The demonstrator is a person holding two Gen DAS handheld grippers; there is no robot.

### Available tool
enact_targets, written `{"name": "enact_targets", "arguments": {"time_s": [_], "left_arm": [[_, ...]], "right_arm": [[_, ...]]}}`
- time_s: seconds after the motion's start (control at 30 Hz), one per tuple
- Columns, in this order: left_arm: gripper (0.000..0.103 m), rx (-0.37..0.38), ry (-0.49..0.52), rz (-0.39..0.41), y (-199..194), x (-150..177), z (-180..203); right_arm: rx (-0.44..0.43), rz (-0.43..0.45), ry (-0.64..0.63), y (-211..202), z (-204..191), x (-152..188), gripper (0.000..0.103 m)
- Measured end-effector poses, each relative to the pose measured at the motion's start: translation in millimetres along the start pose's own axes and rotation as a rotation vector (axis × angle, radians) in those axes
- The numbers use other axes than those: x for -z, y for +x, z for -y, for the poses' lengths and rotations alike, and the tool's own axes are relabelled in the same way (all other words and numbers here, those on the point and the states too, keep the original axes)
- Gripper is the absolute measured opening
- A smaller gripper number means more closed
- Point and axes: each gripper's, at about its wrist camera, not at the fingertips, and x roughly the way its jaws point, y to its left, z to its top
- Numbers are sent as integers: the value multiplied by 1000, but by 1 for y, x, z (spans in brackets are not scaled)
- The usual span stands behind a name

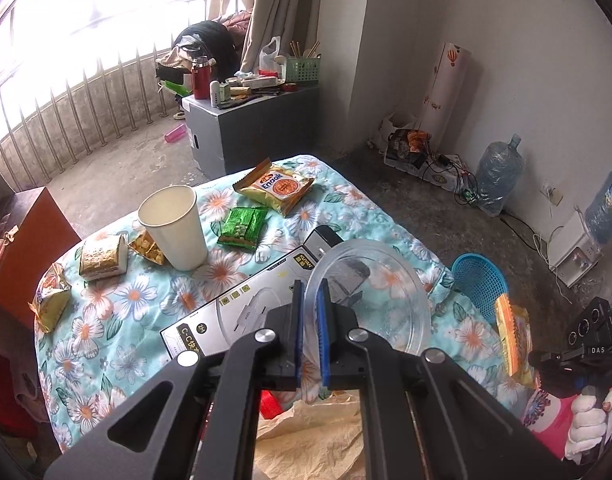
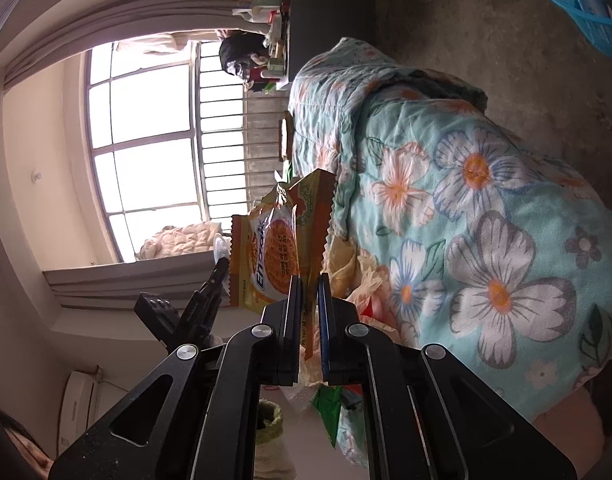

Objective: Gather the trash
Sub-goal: 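Lift the snack packet with the right tool while the left tool grasps the clear plastic lid, then drop the snack packet and plastic lid into the blue wastebasket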

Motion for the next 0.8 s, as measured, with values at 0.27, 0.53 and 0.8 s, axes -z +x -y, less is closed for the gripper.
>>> {"name": "enact_targets", "arguments": {"time_s": [0.27, 0.53, 0.8], "left_arm": [[6, 118, 76, -17, 8, -14, 64], [6, 262, 205, -65, 44, -32, 173], [6, 405, 310, -211, 126, -37, 297]], "right_arm": [[-18, 105, 22, -48, 13, 0, 6], [18, 312, 81, -131, 44, -12, 6], [247, 545, 106, -194, 79, -59, 6]]}}
